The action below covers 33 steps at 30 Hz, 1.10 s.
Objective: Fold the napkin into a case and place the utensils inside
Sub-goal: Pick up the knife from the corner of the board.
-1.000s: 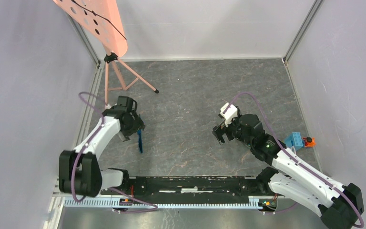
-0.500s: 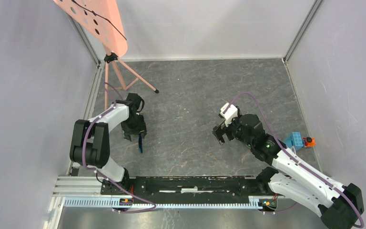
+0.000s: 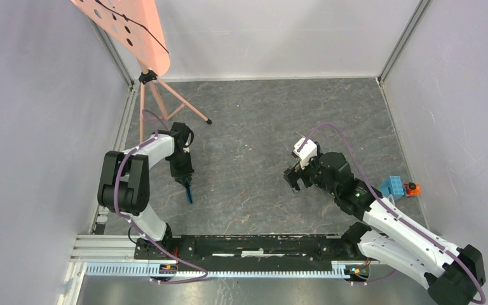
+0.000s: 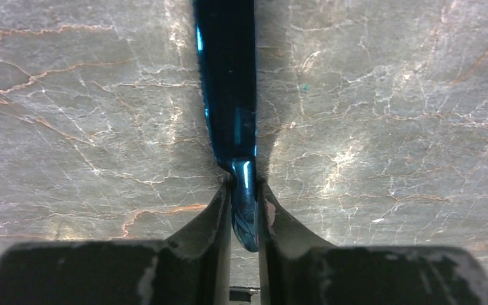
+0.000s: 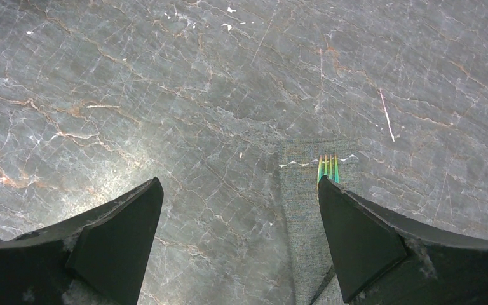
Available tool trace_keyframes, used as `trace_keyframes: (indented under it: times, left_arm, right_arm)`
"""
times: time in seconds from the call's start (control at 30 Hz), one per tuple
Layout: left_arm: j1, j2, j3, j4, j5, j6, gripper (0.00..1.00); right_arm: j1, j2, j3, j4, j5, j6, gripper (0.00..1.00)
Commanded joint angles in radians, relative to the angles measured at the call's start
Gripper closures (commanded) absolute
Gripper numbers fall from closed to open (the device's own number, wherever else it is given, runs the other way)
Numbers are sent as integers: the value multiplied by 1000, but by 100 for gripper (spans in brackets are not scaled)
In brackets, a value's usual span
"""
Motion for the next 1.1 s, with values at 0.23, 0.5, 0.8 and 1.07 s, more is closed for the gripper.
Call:
trace_keyframes:
  times: [0.23,0.5,0.8,1.07]
  left_arm:
    - [-9,-160,-55,35,1,30,97]
    - [-9,-289,-80,27,88,-32,98]
    - [-72,-528,-193,189,279,-276,98]
    - [-367,-676,-323,517,113,-657,98]
  right_arm:
    - [5,12,44,23,27,14,2]
    - [4,97,95,-40,36,63,2]
    - [4,142,-4,133,-188,267,2]
    - [39,231,-137,541,-396,564,2]
